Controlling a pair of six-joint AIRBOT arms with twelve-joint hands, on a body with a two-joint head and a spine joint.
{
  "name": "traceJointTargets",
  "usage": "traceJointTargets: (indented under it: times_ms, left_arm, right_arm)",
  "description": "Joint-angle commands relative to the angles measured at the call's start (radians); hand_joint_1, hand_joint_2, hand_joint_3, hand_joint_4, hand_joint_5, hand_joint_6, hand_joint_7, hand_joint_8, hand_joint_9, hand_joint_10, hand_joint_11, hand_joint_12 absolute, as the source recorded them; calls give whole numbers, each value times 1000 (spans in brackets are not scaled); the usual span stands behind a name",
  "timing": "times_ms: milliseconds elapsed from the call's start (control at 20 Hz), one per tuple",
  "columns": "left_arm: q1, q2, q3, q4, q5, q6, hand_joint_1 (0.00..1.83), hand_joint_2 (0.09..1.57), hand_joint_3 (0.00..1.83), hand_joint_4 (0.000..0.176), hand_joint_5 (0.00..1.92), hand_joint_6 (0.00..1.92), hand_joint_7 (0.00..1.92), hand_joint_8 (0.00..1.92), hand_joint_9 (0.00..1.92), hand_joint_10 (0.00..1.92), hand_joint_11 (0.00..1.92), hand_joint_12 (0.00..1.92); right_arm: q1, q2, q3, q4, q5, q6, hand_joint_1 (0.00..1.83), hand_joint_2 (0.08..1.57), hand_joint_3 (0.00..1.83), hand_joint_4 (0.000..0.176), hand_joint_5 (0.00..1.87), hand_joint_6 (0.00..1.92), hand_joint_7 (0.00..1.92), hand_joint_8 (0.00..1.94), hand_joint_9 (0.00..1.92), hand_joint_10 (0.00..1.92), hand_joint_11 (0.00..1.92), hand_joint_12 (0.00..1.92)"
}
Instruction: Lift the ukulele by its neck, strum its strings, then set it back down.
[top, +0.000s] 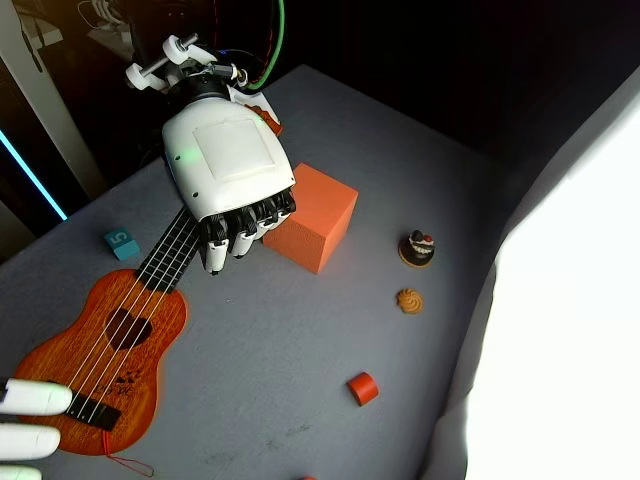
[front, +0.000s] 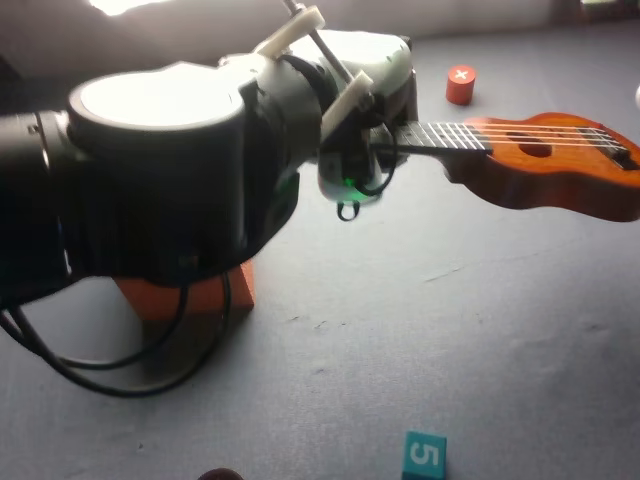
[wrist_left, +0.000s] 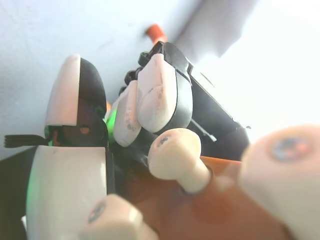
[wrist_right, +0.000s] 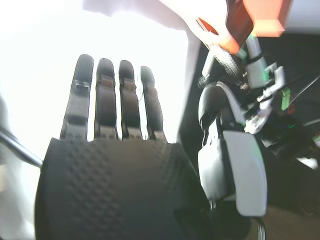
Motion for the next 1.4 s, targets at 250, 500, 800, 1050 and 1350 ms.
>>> traceJointTargets:
  times_ms: [250,500,800,1050,1350]
  left_arm:
    - [66,-39,-16,224,56,-182,1400,1281,2,154,1302,1921,1445,1921,1571,1921,1623,1921]
    - [128,-74,-13,352,82,-280,1425,1280,1,153,1305,1921,1432,1921,1564,1921,1610,1921]
    - [204,-116,30,467,97,-400,1414,1276,0,155,1305,1921,1448,1921,1569,1921,1612,1921]
    - [254,-147,59,538,139,-474,1407,1280,0,161,1302,1921,1446,1921,1573,1921,1622,1921]
    - [308,-188,96,620,145,-529,1422,1272,0,165,1287,1921,1433,1921,1558,1921,1610,1921]
  right_arm:
    - [-7,-1,-3,220,185,-143,252,1300,0,0,312,8,276,4,234,5,0,721]
    - [-11,-12,-6,220,187,-151,270,1293,0,0,314,9,274,4,228,1,0,715]
    - [-12,-12,-7,220,187,-151,233,1305,2,0,289,6,251,4,220,6,0,672]
    - [-12,-12,-8,220,187,-151,229,1302,0,0,258,0,249,0,215,3,0,607]
    - [-12,-13,-9,220,188,-151,258,1297,0,0,292,12,254,3,225,5,0,645]
